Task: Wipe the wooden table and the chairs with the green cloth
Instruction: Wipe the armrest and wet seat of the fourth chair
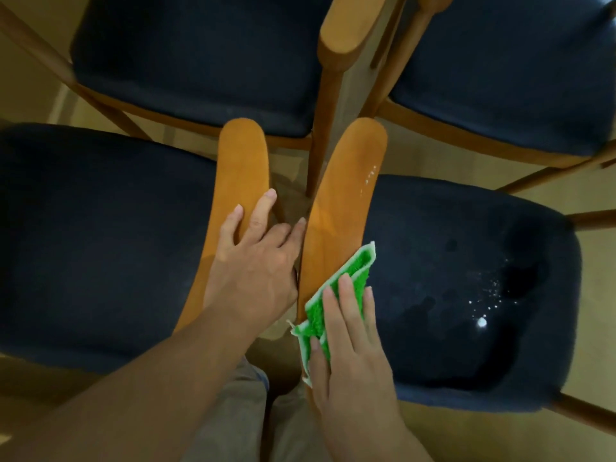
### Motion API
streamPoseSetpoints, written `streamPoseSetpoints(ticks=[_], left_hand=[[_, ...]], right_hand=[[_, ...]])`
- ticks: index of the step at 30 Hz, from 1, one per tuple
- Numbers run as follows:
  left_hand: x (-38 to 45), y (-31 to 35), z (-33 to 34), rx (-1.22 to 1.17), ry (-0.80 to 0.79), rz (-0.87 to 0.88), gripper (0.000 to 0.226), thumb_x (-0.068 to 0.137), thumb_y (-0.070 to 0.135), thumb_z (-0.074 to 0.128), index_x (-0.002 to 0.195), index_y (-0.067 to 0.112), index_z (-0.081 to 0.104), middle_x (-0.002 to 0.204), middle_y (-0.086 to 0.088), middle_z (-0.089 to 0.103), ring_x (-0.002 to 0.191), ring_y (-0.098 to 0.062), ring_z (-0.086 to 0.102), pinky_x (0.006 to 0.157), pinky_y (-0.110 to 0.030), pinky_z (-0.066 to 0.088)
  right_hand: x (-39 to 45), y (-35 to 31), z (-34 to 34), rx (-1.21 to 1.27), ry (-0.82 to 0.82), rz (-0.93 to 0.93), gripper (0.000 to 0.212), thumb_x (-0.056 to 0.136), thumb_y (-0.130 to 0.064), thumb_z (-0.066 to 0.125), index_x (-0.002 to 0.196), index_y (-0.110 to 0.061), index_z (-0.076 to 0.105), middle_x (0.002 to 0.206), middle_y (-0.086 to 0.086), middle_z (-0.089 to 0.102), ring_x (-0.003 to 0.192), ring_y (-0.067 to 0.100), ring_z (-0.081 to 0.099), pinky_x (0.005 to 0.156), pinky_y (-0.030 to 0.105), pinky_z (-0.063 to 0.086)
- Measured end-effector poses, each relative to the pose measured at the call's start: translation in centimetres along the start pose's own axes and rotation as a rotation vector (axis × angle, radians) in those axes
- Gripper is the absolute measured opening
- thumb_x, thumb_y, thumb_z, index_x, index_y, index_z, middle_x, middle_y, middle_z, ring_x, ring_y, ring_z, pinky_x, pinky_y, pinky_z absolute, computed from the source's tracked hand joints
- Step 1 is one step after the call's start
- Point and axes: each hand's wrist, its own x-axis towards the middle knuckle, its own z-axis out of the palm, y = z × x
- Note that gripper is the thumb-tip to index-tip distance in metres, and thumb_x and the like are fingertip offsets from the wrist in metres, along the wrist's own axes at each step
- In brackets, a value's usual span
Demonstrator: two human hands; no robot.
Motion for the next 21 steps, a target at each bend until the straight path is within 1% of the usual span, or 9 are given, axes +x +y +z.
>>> streamPoseSetpoints(ticks=[3,6,7,9,11,12,16,19,21], left_hand=[[-0.1,-0.2,0.2,0.018,-0.023,0.02,0.056,0.088,0.042,0.032,0.133,0.018,0.057,0.117,0.001,0.067,0.142,-0.029,0.028,0.11,-0.052,0.019],[-0.1,-0.1,0.2,0.011,-0.02,0.007,0.055,0.088,0.04,0.031,0.129,0.019,0.06,0.115,0.002,0.068,0.143,-0.028,0.028,0.11,-0.052,0.02],[-0.1,-0.1,0.2,0.006,-0.012,0.003,0.055,0.088,0.04,0.03,0.129,0.019,0.06,0.114,0.002,0.068,0.142,-0.027,0.028,0.11,-0.052,0.021],[-0.1,-0.1,0.1,0.0,0.001,0.0,0.056,0.088,0.041,0.03,0.13,0.02,0.06,0.114,0.002,0.069,0.142,-0.027,0.029,0.11,-0.053,0.022],[-0.2,-0.1,0.2,-0.003,0.004,-0.004,0.056,0.088,0.04,0.031,0.131,0.02,0.059,0.114,0.004,0.068,0.143,-0.026,0.029,0.111,-0.053,0.022],[-0.2,-0.1,0.1,-0.006,-0.001,-0.006,0.055,0.088,0.04,0.031,0.131,0.02,0.059,0.114,0.004,0.068,0.143,-0.026,0.028,0.111,-0.052,0.021],[-0.1,-0.2,0.2,0.001,-0.029,-0.009,0.054,0.088,0.039,0.034,0.133,0.021,0.058,0.115,0.006,0.068,0.144,-0.025,0.024,0.113,-0.051,0.018],[-0.1,-0.1,0.1,-0.002,-0.017,-0.015,0.053,0.088,0.037,0.034,0.132,0.021,0.059,0.113,0.005,0.068,0.144,-0.025,0.025,0.113,-0.051,0.018],[0.0,0.1,0.1,-0.018,-0.013,-0.018,0.052,0.087,0.037,0.032,0.126,0.02,0.063,0.111,0.004,0.069,0.143,-0.026,0.027,0.112,-0.052,0.02]], right_hand=[[3.9,0.0,0.0,0.039,0.067,0.042,0.051,0.104,-0.032,0.026,0.148,-0.007,0.023,0.156,0.008,0.019,0.149,0.014,-0.012,0.115,0.05,0.028],[9.4,0.6,-0.3,0.195,0.135,0.152,0.059,0.102,-0.031,0.032,0.152,-0.007,0.014,0.16,0.011,0.015,0.148,0.022,-0.003,0.115,0.052,0.03],[11.1,0.8,-0.7,0.275,0.165,0.186,0.059,0.102,-0.031,0.031,0.153,-0.006,0.013,0.161,0.012,0.013,0.149,0.024,0.001,0.117,0.047,0.028],[13.9,1.5,-1.5,0.408,0.278,0.236,0.055,0.104,-0.027,0.029,0.153,-0.003,0.017,0.161,0.015,0.014,0.15,0.025,0.009,0.12,0.029,0.02],[16.7,2.1,-2.6,0.506,0.33,0.305,0.052,0.105,-0.023,0.031,0.152,-0.003,0.021,0.161,0.015,0.016,0.15,0.023,0.01,0.117,0.014,0.01],[18.2,2.5,-2.9,0.512,0.295,0.325,0.051,0.105,-0.023,0.032,0.152,-0.005,0.023,0.162,0.013,0.017,0.15,0.023,0.008,0.118,0.016,0.008],[21.2,3.6,-3.2,0.293,0.153,0.271,0.048,0.101,-0.018,0.04,0.148,-0.008,0.037,0.158,0.011,0.029,0.149,0.031,0.008,0.122,0.042,0.015],[18.8,3.0,-2.9,0.183,0.161,0.142,0.047,0.098,-0.017,0.041,0.144,-0.006,0.044,0.155,0.012,0.034,0.149,0.032,0.013,0.119,0.046,0.025],[15.4,2.3,-2.1,0.191,0.134,0.049,0.048,0.095,-0.021,0.038,0.14,-0.008,0.049,0.153,0.009,0.038,0.148,0.026,0.018,0.118,0.046,0.025]])
